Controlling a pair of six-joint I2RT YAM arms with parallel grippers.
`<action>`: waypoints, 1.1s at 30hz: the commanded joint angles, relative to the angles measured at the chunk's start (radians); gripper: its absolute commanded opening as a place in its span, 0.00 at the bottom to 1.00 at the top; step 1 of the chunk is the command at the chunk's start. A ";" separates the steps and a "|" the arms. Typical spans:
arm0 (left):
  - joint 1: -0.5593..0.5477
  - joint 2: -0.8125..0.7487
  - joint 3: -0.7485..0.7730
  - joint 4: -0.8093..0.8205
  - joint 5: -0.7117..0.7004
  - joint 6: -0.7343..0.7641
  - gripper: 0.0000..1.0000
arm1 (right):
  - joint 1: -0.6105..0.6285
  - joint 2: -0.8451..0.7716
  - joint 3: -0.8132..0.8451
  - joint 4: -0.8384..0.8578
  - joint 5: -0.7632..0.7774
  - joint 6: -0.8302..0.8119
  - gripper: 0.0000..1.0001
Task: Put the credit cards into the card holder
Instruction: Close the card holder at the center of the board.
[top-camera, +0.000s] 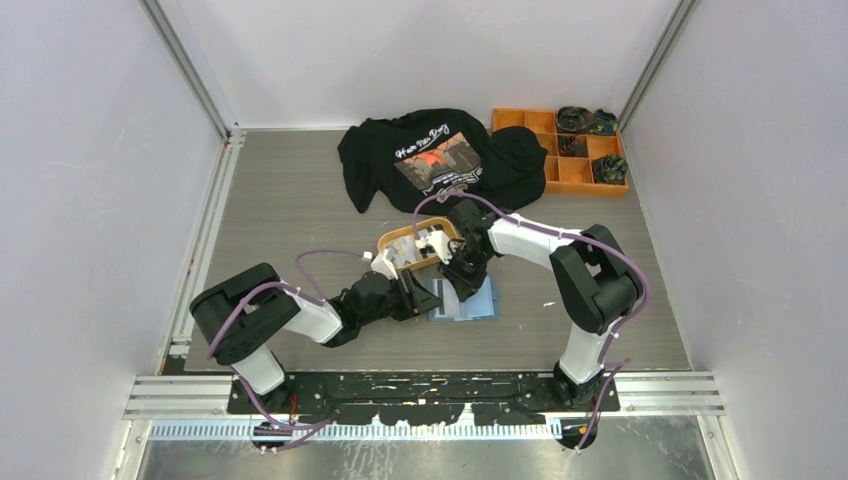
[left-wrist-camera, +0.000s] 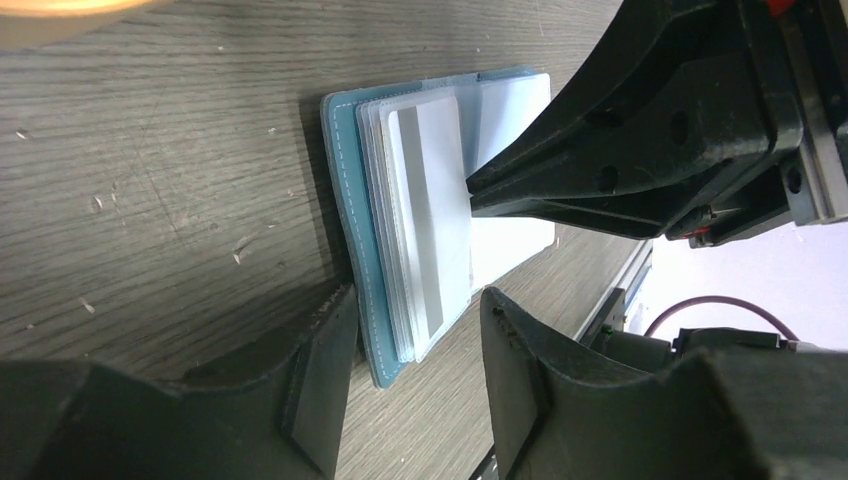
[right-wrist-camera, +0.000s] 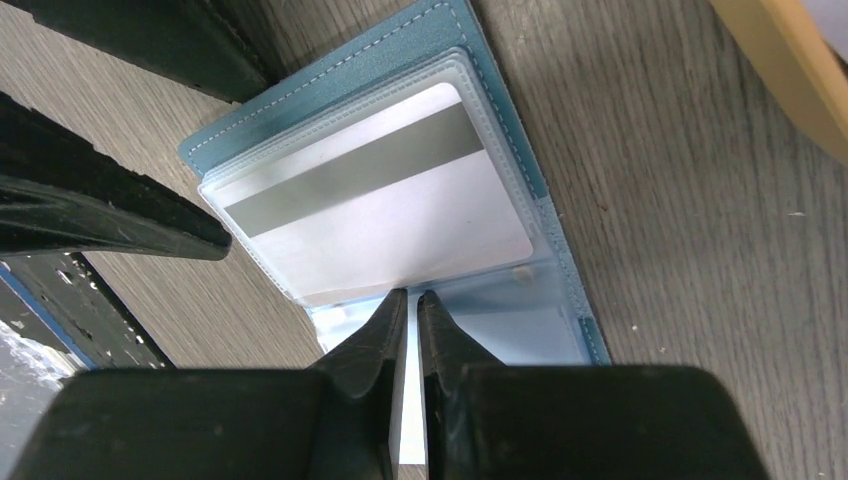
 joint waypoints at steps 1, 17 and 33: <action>-0.035 -0.010 0.024 0.019 -0.044 0.038 0.48 | 0.015 0.002 0.032 -0.003 -0.053 0.023 0.14; -0.134 -0.104 0.028 -0.087 -0.172 0.060 0.43 | 0.036 0.010 0.046 -0.022 -0.077 0.043 0.15; -0.161 -0.056 0.036 -0.050 -0.204 0.081 0.43 | 0.034 -0.028 0.049 -0.032 -0.068 0.033 0.16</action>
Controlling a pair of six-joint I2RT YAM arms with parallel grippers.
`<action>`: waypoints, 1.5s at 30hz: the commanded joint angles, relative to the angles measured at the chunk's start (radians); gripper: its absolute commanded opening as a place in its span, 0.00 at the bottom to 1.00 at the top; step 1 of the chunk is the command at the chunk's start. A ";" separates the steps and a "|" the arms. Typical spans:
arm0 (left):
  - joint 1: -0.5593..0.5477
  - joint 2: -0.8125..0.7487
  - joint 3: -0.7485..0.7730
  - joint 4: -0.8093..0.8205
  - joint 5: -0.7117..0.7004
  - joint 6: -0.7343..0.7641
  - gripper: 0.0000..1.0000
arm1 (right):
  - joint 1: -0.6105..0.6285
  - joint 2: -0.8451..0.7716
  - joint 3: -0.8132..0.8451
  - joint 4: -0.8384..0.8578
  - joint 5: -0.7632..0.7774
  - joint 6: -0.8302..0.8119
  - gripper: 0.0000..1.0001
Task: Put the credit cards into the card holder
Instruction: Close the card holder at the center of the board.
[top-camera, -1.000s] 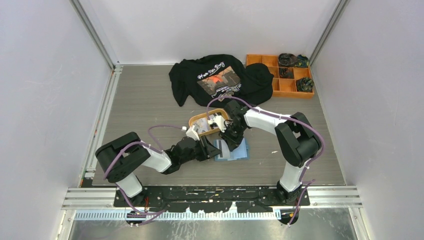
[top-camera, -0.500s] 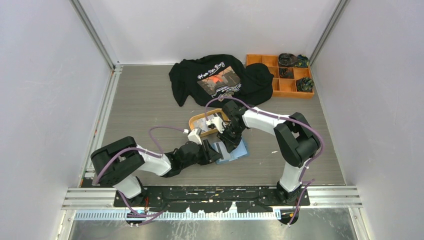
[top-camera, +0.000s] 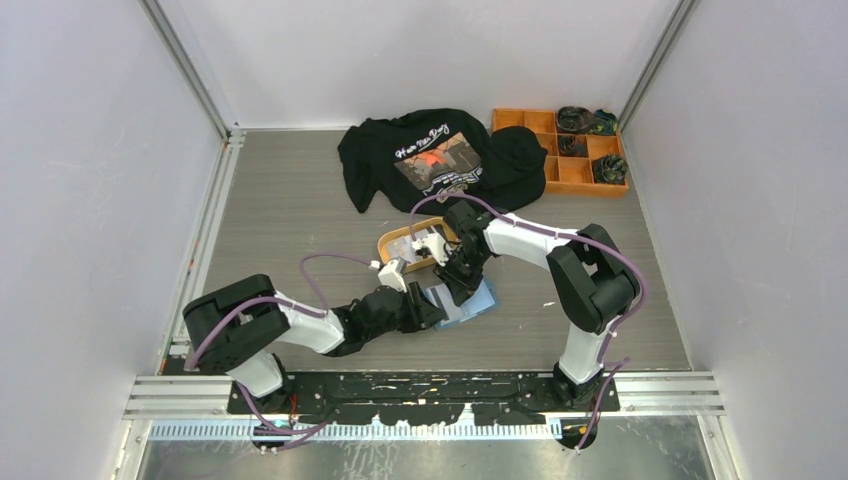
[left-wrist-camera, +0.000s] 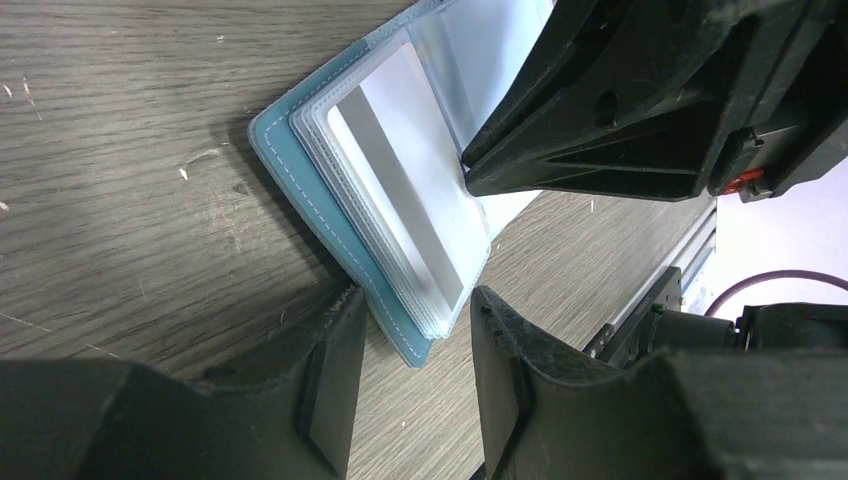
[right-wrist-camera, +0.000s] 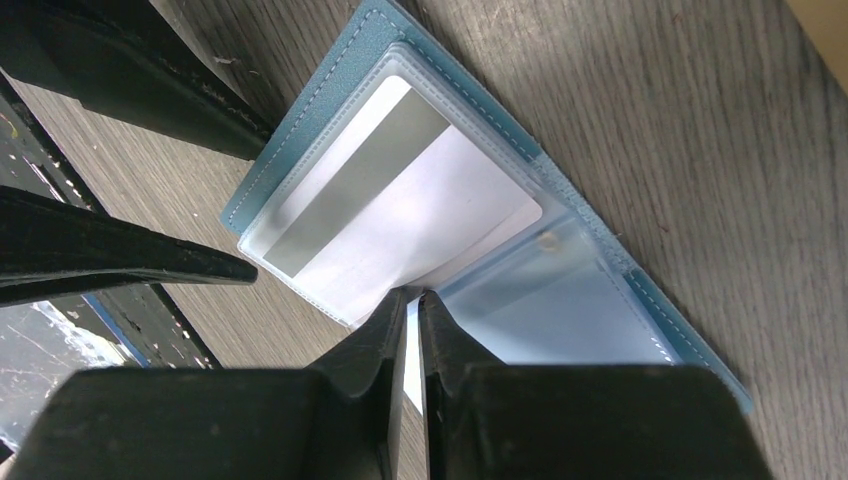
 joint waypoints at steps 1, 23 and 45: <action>-0.006 0.008 0.010 0.103 -0.025 0.040 0.43 | 0.009 -0.047 0.023 0.006 -0.025 -0.011 0.16; -0.005 -0.273 -0.045 -0.198 -0.163 0.053 0.45 | -0.077 -0.285 -0.058 0.004 0.051 -0.187 0.22; 0.056 0.046 -0.031 0.097 -0.088 -0.117 0.55 | -0.079 -0.152 -0.024 -0.031 0.049 -0.174 0.21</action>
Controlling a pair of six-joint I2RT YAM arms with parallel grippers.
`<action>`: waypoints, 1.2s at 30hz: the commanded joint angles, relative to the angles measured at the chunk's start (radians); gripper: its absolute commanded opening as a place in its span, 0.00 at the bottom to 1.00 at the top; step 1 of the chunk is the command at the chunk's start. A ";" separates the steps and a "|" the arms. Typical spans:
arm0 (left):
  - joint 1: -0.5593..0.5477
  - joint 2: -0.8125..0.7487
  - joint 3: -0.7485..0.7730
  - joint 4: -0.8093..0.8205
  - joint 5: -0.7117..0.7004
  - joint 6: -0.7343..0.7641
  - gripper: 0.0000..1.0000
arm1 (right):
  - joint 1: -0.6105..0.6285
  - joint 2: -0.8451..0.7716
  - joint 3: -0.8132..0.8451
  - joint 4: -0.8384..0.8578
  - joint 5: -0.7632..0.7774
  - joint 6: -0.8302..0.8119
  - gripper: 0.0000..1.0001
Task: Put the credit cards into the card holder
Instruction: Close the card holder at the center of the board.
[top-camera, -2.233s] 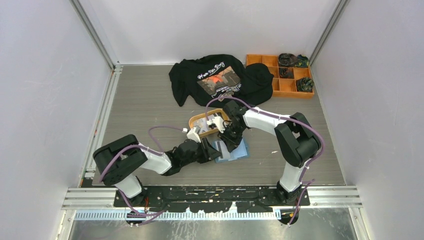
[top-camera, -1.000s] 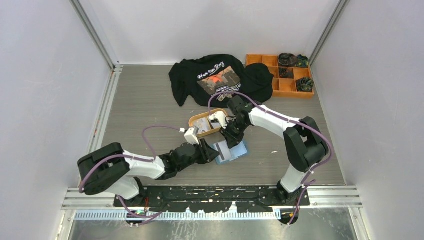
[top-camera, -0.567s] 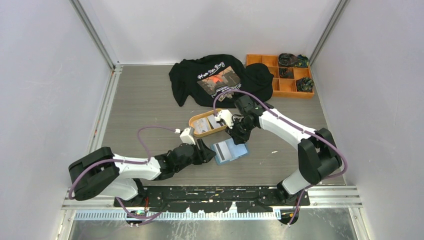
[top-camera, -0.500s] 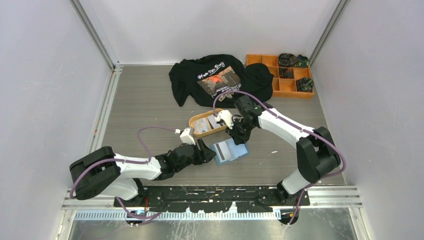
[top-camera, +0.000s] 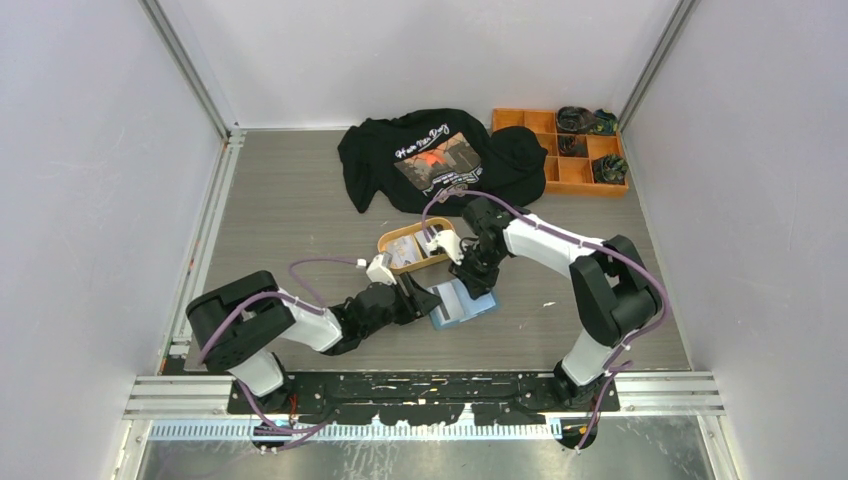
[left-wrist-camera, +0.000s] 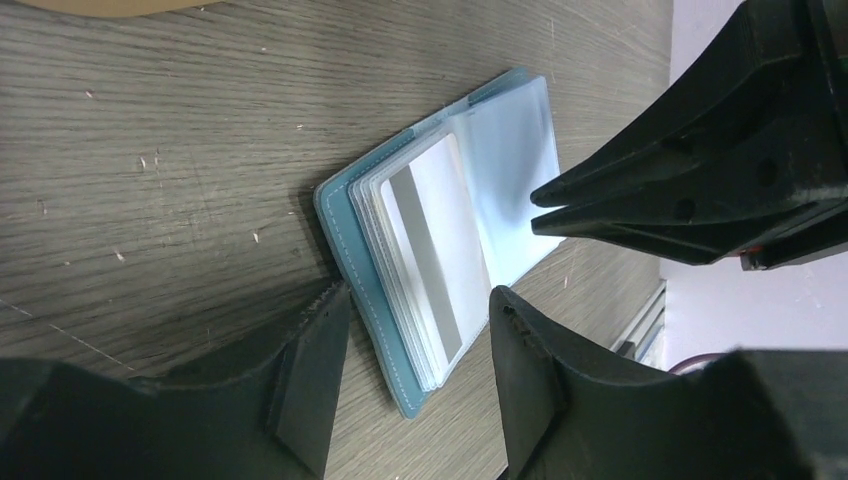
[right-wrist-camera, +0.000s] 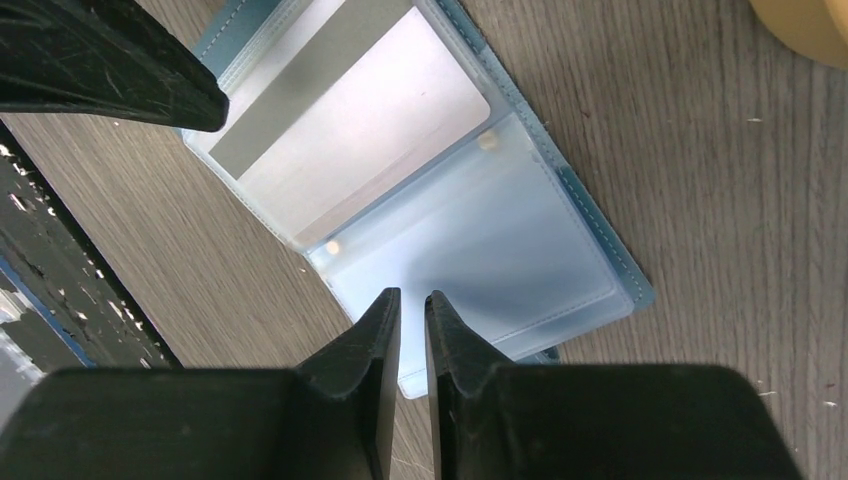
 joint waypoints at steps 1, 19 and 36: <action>0.002 0.024 0.000 -0.011 -0.028 -0.036 0.55 | -0.006 -0.056 0.038 -0.010 -0.015 0.008 0.21; 0.003 0.106 -0.024 0.177 -0.017 -0.063 0.53 | -0.139 -0.033 0.023 -0.025 0.188 -0.005 0.22; -0.012 0.078 -0.001 0.207 0.053 0.002 0.50 | -0.077 0.083 0.086 -0.131 -0.086 0.036 0.22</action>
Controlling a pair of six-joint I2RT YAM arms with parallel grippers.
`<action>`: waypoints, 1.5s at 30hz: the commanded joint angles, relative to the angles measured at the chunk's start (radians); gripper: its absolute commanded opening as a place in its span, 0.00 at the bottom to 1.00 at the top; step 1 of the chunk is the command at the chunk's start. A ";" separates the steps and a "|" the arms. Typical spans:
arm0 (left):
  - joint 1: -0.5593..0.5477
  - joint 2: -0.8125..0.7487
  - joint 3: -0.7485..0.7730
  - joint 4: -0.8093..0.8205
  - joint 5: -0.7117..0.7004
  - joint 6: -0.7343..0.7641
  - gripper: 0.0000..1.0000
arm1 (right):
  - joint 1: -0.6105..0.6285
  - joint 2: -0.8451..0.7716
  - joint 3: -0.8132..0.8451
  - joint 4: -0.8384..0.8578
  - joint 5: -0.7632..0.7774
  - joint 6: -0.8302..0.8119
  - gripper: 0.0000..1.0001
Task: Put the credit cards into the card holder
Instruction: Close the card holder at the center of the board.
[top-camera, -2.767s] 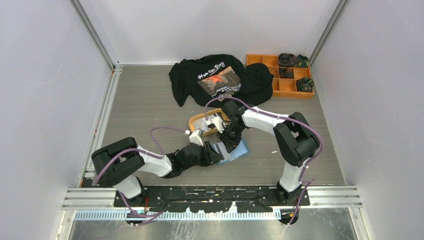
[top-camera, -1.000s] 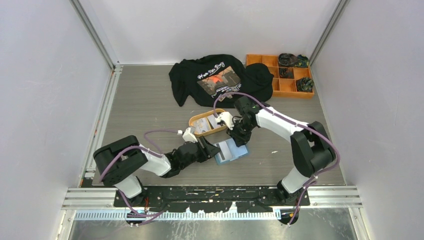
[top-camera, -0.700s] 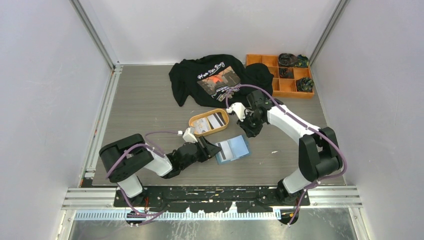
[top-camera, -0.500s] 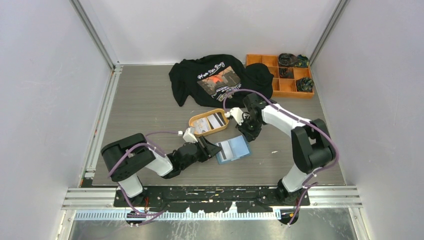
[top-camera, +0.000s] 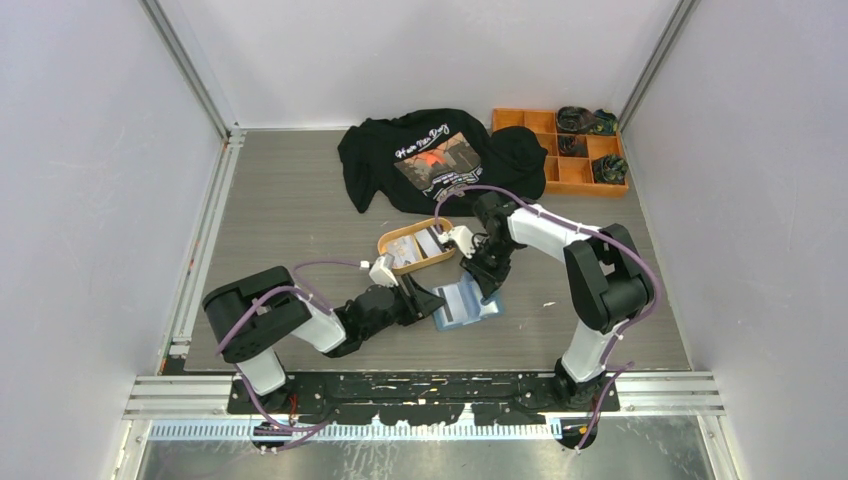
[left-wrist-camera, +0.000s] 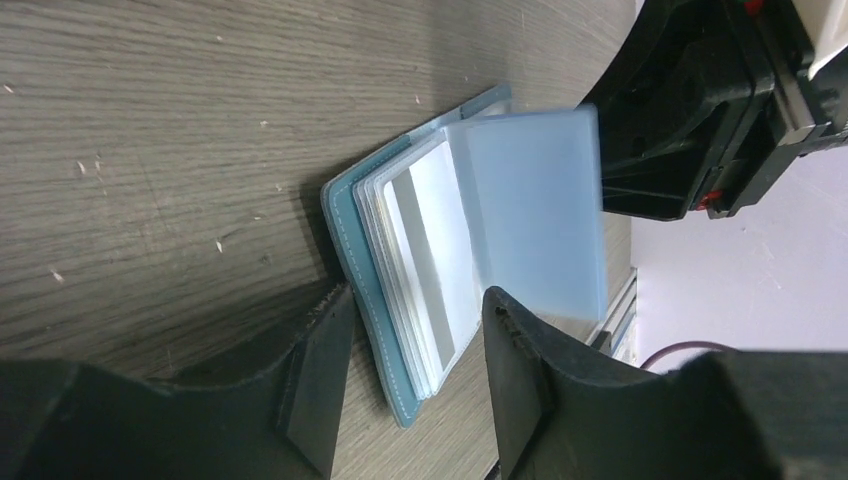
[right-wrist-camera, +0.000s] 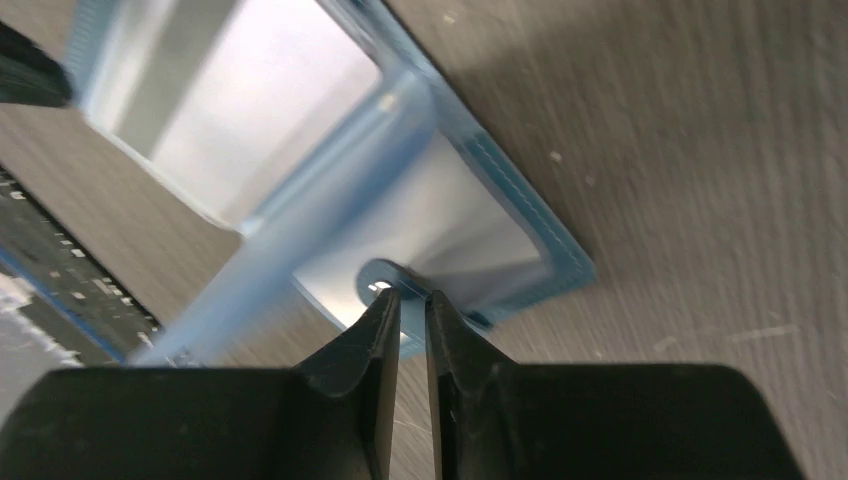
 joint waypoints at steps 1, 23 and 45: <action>-0.013 -0.019 0.014 0.014 0.018 0.027 0.50 | 0.017 0.009 0.039 -0.041 -0.166 0.014 0.22; -0.018 -0.087 0.010 -0.150 -0.051 0.055 0.45 | -0.125 -0.307 -0.191 0.013 -0.159 -0.527 0.67; -0.017 -0.090 0.003 -0.151 -0.030 0.096 0.46 | -0.024 -0.199 -0.248 0.169 -0.099 -0.661 0.67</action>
